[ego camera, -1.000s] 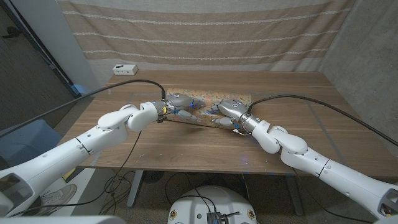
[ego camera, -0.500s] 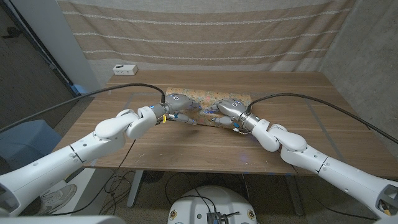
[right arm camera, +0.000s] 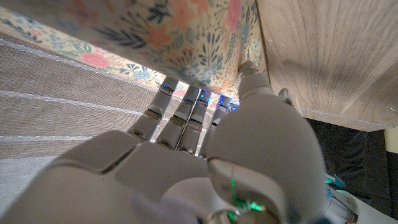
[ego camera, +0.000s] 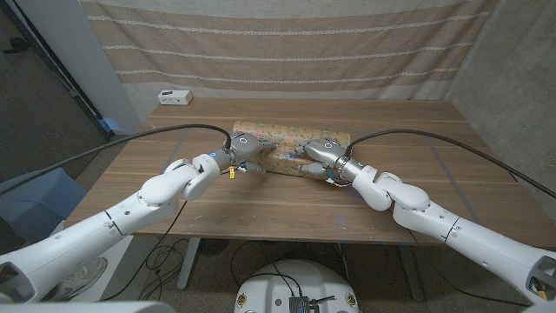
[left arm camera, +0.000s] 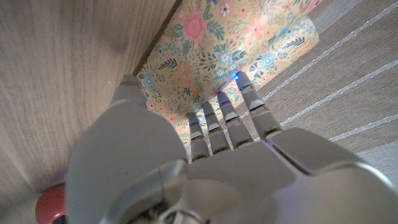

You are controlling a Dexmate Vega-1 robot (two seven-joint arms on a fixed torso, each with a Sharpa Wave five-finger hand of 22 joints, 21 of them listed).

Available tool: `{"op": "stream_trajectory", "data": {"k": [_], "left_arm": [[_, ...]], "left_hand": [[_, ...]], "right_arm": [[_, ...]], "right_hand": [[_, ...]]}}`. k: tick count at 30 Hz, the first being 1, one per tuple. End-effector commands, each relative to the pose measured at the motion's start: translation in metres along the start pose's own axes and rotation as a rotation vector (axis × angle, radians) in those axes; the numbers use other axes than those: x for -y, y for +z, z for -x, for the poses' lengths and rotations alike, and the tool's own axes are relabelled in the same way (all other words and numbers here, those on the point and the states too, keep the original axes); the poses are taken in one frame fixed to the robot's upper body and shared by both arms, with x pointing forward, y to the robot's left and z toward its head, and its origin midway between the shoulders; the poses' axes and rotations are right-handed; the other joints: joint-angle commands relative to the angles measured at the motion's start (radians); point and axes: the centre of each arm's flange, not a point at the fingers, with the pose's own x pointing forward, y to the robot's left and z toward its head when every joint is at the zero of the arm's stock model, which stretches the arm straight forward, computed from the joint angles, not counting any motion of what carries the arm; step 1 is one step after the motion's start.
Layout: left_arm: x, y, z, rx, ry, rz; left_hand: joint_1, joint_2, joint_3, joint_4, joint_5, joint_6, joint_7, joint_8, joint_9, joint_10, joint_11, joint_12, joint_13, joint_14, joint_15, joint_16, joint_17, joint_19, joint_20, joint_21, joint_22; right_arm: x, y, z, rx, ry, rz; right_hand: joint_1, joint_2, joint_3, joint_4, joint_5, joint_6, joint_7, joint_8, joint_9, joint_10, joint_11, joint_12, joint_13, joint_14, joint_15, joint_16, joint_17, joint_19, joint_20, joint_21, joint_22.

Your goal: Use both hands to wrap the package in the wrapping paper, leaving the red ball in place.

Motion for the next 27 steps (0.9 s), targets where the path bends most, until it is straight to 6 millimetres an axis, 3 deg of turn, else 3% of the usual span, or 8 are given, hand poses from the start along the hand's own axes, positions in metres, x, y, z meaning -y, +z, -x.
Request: {"op": "stream_trajectory", "data": {"k": [1,4,6,11,16,18,23,27], "left_arm": [[0.027,-0.014,-0.015,-0.016,-0.061,0.084],[0.029,-0.019,-0.02,-0.004,-0.067,0.115],[0.029,-0.02,-0.022,0.002,-0.07,0.128],[0.03,-0.023,-0.027,0.012,-0.077,0.137],[0.031,-0.023,-0.03,0.021,-0.084,0.15],[0.031,-0.023,-0.031,0.022,-0.083,0.159],[0.032,-0.026,-0.033,0.021,-0.087,0.176],[0.031,-0.03,-0.034,0.017,-0.093,0.216]], "left_hand": [[0.033,0.028,0.019,-0.01,0.004,0.016,0.009,0.01,0.003,0.026,0.001,0.008,0.001,0.02,-0.045,0.001,0.002,0.023,-0.024,0.012,0.001],[0.061,0.058,0.037,-0.02,-0.001,0.021,0.016,0.011,0.002,0.036,-0.002,0.01,-0.002,0.034,-0.059,0.001,0.0,0.037,-0.034,0.018,0.001],[0.073,0.073,0.045,-0.023,-0.006,0.031,0.019,0.014,0.002,0.044,-0.007,0.011,-0.004,0.047,-0.071,0.003,-0.001,0.048,-0.045,0.023,0.001],[0.083,0.091,0.055,-0.026,-0.013,0.04,0.029,0.016,0.002,0.056,-0.004,0.013,-0.007,0.057,-0.069,0.002,-0.002,0.057,-0.057,0.028,0.001],[0.084,0.091,0.055,-0.028,-0.02,0.054,0.027,0.021,0.002,0.067,-0.011,0.015,-0.009,0.068,-0.08,0.002,-0.004,0.062,-0.062,0.031,0.001],[0.085,0.091,0.055,-0.03,-0.023,0.057,0.028,0.021,0.002,0.071,-0.014,0.016,-0.009,0.073,-0.084,0.002,-0.005,0.064,-0.064,0.033,0.002],[0.088,0.091,0.056,-0.033,-0.031,0.065,0.027,0.023,0.002,0.082,-0.018,0.018,-0.012,0.084,-0.09,0.001,-0.006,0.073,-0.073,0.038,0.002],[0.094,0.103,0.062,-0.034,-0.034,0.066,0.031,0.022,0.002,0.086,-0.015,0.018,-0.013,0.09,-0.091,0.001,-0.006,0.08,-0.076,0.042,0.002]], "right_arm": [[-0.015,-0.01,-0.002,-0.013,0.115,0.0],[-0.019,-0.012,-0.006,-0.024,0.155,0.01],[-0.02,-0.012,-0.006,-0.027,0.162,0.012],[-0.025,-0.009,-0.005,-0.036,0.142,0.003],[-0.028,-0.007,-0.001,-0.083,0.031,-0.009],[-0.03,-0.006,0.0,-0.097,-0.003,0.002],[-0.034,-0.008,-0.001,-0.101,-0.015,-0.001],[-0.035,-0.014,-0.005,-0.08,0.03,-0.013]], "right_hand": [[0.02,-0.001,-0.002,-0.001,0.008,-0.012,-0.001,-0.001,0.007,-0.009,0.001,-0.006,0.078,0.084,-0.064,0.026,0.032,0.008,-0.008,0.009,0.002],[0.023,-0.008,-0.009,-0.001,0.008,-0.063,-0.007,-0.015,0.008,-0.053,-0.003,-0.024,0.082,0.06,-0.064,0.018,0.035,0.006,-0.014,0.01,0.002],[0.017,-0.018,-0.024,0.006,0.008,-0.126,-0.015,-0.022,0.01,-0.127,-0.009,-0.057,0.084,0.003,-0.056,-0.006,0.032,-0.012,-0.017,0.007,0.003],[-0.012,-0.039,-0.075,0.029,0.019,-0.412,-0.033,-0.031,0.009,-0.318,-0.009,-0.117,0.086,-0.114,-0.033,-0.048,0.022,-0.057,-0.006,-0.006,0.003],[0.002,-0.022,-0.076,0.029,0.032,-0.493,-0.014,-0.022,0.009,-0.358,-0.007,-0.111,0.084,-0.102,-0.025,-0.043,0.02,-0.044,0.002,-0.002,0.002],[0.031,-0.004,-0.064,0.018,0.045,-0.454,-0.004,0.004,0.008,-0.291,-0.006,-0.077,0.083,-0.015,-0.037,-0.017,0.012,0.001,0.006,0.017,0.002],[0.088,0.023,-0.042,-0.001,0.061,-0.247,-0.004,0.062,0.004,-0.122,-0.01,-0.023,0.073,0.212,-0.072,0.056,0.011,0.116,-0.011,0.072,0.003],[0.16,0.066,-0.006,-0.019,0.054,-0.079,0.013,0.1,0.001,0.037,-0.007,0.02,0.065,0.323,-0.094,0.113,0.044,0.157,-0.038,0.113,0.009]]}}
